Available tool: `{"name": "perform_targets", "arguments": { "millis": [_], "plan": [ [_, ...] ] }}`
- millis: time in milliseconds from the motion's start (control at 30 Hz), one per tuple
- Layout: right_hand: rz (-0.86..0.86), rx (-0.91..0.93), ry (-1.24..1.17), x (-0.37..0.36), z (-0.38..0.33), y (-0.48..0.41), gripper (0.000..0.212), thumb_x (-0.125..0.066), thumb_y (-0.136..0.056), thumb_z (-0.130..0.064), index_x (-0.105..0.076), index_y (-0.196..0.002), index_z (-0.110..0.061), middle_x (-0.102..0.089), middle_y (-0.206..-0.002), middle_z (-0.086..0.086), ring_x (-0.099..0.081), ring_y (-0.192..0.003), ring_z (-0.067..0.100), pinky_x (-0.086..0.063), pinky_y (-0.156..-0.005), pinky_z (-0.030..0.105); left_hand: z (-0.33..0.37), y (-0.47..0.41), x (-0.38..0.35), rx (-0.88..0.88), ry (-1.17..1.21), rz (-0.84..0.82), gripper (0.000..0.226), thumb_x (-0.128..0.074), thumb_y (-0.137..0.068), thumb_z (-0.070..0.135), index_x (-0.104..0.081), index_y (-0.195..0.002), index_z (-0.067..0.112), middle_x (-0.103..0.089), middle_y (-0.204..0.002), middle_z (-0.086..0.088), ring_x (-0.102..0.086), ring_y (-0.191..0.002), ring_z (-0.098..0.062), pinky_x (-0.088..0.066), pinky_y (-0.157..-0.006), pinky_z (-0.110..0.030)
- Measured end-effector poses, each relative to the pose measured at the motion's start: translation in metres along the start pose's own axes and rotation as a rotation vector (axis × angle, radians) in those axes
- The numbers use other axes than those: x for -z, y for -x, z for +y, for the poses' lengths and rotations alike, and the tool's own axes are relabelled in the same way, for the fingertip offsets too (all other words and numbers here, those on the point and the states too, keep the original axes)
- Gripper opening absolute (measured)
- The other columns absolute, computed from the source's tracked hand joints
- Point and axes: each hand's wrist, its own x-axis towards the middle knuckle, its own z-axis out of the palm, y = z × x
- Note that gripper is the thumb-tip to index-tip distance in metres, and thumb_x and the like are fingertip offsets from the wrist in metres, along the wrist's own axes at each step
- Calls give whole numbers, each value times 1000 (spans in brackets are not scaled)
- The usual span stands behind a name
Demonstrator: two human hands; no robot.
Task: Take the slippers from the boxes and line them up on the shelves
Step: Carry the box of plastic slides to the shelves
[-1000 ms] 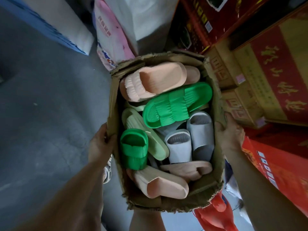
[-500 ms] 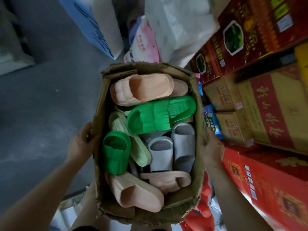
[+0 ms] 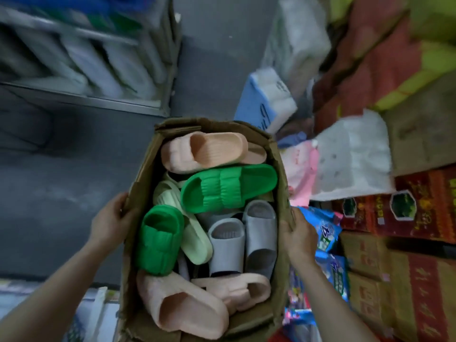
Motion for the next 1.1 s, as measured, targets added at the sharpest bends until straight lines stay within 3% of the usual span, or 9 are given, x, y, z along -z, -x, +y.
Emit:
{"name": "perform_targets", "arguments": {
  "millis": [100, 233, 400, 500, 600, 733, 867, 1033, 1100],
  "plan": [
    [-6, 127, -10, -13, -78, -10, 50, -49, -77, -31, -64, -118, -9, -67, -91, 30, -63, -81, 50, -48, -67, 47, -26, -15, 61, 20, 73, 80, 38, -55, -71, 40, -62, -108, 32, -68, -93, 0, -65, -90, -26, -48, -74, -38],
    [-42, 243, -27, -42, -181, -23, 49, -50, -75, -33, -66, -113, -6, -67, -91, 31, -63, -82, 51, -49, -70, 49, -63, -40, 141, 56, 167, 166, 26, -52, -72, 45, -50, -91, 61, -65, -89, 15, -63, -85, -16, -50, -79, -38],
    [-143, 387, -11, -83, -311, -43, 48, -47, -75, -37, -65, -111, -10, -68, -91, 28, -64, -84, 47, -49, -71, 47, -110, -63, 226, 174, 200, 302, 39, -50, -72, 43, -53, -111, 48, -65, -92, 15, -63, -93, -19, -48, -81, -39],
    [-218, 488, -16, -112, -389, -62, 37, -46, -81, -36, -64, -104, -13, -68, -89, 22, -64, -83, 43, -47, -69, 43, -135, -77, 269, 254, 202, 404, 41, -48, -70, 42, -57, -110, 41, -63, -91, 10, -62, -97, -27, -43, -78, -37],
    [-336, 575, 51, -147, -473, -83, 20, -52, -91, -30, -62, -102, -17, -69, -97, 16, -63, -90, 39, -48, -74, 40, -156, -88, 305, 329, 250, 521, 44, -48, -69, 41, -50, -112, 44, -66, -94, 5, -63, -98, -28, -46, -82, -40],
    [-463, 703, -18, -188, -579, -99, 31, -51, -86, -33, -61, -112, -21, -70, -101, 11, -65, -92, 33, -53, -80, 43, -178, -101, 348, 435, 319, 653, 48, -49, -68, 38, -58, -115, 35, -70, -105, -3, -63, -100, -28, -49, -85, -42],
    [-440, 859, 95, -218, -693, -96, 30, -58, -91, -24, -63, -119, -16, -68, -105, 17, -62, -96, 37, -48, -78, 37, -208, -118, 388, 550, 362, 736, 50, -51, -68, 37, -60, -117, 29, -70, -105, -4, -63, -98, -28, -47, -81, -39],
    [-461, 1009, 119, -269, -815, -84, 20, -56, -92, -22, -64, -110, -17, -68, -98, 10, -62, -92, 31, -52, -81, 47, -265, -160, 439, 620, 397, 796, 47, -55, -71, 35, -60, -117, 27, -69, -103, -3, -63, -95, -29, -44, -75, -36],
    [-434, 1011, 158, -291, -860, -77, 19, -59, -91, -21, -64, -109, -18, -67, -99, 10, -62, -93, 31, -52, -82, 48, -292, -181, 462, 631, 424, 792, 39, -64, -80, 23, -60, -119, 23, -69, -106, -6, -63, -97, -29, -43, -76, -35]
  ]
}}
